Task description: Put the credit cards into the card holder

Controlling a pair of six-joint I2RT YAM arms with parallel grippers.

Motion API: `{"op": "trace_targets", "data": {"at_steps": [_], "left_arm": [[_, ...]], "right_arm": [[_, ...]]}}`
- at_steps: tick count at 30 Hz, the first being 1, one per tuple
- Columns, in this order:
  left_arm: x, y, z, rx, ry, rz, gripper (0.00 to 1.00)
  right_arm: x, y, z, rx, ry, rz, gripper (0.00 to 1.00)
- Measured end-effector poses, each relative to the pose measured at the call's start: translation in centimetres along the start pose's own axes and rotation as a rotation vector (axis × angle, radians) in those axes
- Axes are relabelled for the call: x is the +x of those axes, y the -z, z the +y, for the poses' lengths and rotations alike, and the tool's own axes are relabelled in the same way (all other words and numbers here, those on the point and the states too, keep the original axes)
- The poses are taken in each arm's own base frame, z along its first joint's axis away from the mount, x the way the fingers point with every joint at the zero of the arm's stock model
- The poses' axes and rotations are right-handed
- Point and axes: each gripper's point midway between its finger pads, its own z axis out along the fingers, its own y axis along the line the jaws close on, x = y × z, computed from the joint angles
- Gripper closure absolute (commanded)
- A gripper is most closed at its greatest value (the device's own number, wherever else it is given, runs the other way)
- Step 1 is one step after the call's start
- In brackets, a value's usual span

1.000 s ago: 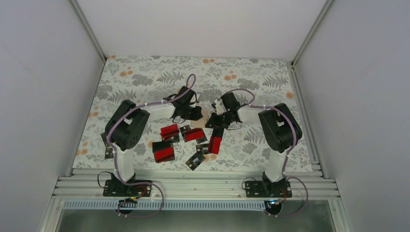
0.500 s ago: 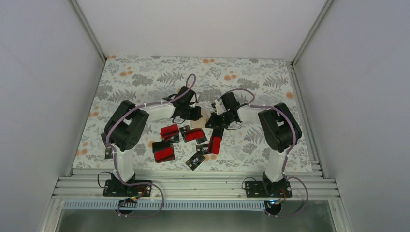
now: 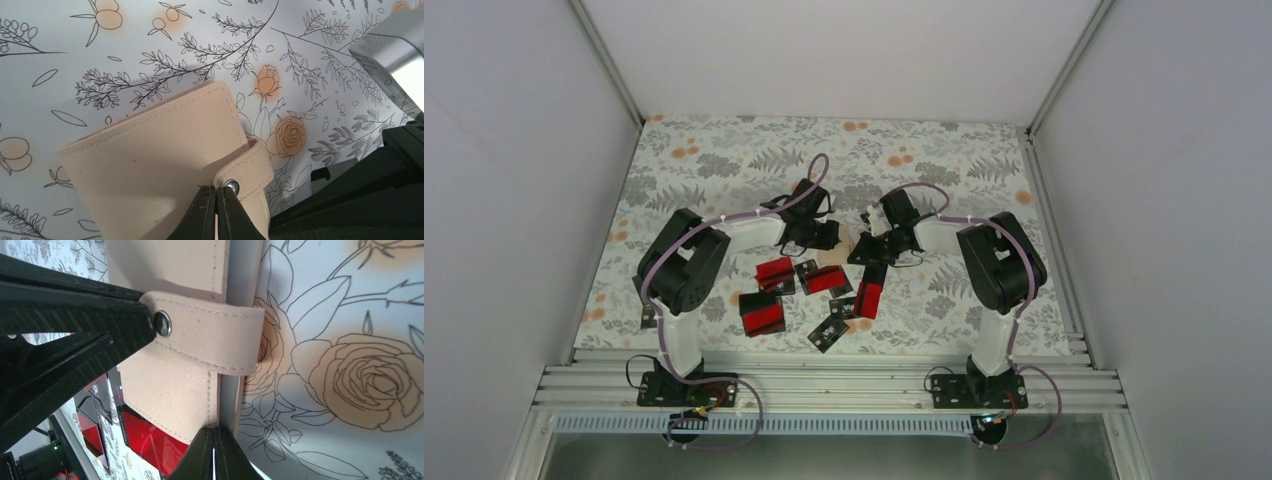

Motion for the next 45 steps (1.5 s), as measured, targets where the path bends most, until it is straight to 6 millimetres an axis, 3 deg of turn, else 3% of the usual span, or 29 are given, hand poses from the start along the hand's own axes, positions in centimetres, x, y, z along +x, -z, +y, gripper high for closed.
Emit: {"op": "trace_targets", "data": {"at_steps": [16, 45], "left_arm": [[-0.5, 1.1, -1.2, 0.012, -0.002, 0.018, 0.98], [0.6, 0.8, -0.1, -0.032, 0.013, 0.039, 0.98]], "right_arm": [[0.0, -0.1, 0.0, -0.009, -0.002, 0.005, 0.96], [-0.1, -0.1, 0.1, -0.016, -0.003, 0.011, 0.95]]}}
